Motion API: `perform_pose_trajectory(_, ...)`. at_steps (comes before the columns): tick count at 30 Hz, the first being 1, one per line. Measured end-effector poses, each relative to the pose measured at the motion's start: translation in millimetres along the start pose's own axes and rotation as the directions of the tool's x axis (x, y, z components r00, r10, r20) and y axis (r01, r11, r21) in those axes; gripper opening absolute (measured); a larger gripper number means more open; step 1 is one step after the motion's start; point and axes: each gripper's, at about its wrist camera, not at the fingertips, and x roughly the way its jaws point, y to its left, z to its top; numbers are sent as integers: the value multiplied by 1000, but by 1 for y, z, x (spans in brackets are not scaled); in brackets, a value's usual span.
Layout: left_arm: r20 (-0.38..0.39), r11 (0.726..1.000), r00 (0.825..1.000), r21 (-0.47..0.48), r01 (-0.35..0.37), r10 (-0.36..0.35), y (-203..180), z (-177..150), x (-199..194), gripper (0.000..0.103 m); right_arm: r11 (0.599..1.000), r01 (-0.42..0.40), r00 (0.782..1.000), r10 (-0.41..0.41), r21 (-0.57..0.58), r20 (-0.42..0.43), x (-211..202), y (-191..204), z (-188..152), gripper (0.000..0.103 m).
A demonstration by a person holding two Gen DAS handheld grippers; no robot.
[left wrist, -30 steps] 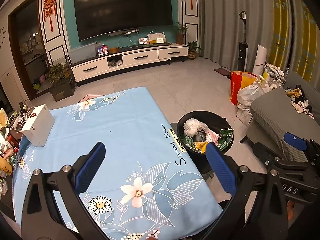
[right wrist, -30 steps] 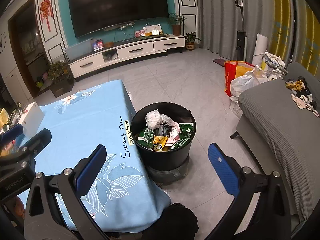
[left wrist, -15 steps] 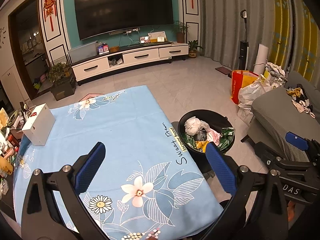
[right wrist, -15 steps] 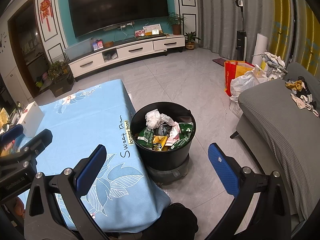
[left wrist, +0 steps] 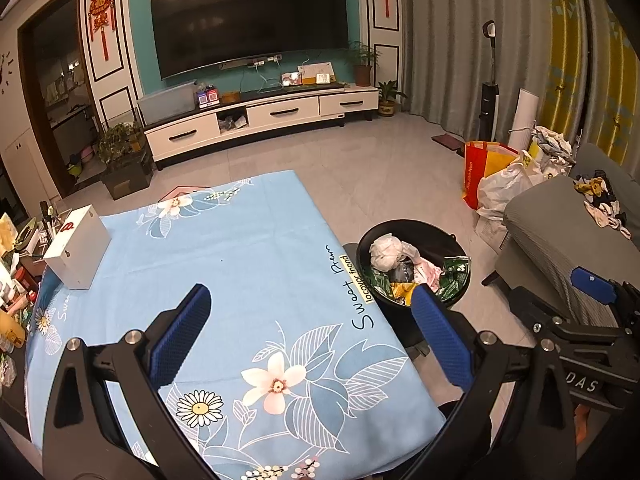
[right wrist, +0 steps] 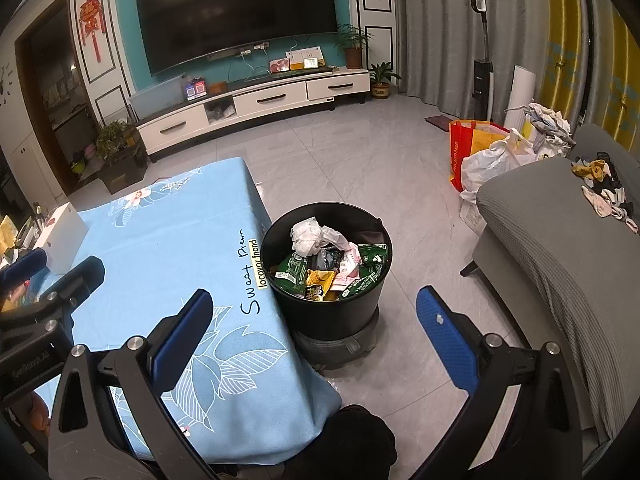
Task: Collect trash
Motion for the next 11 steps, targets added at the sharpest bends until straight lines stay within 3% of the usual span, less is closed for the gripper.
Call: perform_pose_trajectory(11,-9,1000,1000,-7,-6,6,1,1,0,100,1000,-1,1000,1,0,2,0,0,0,99)
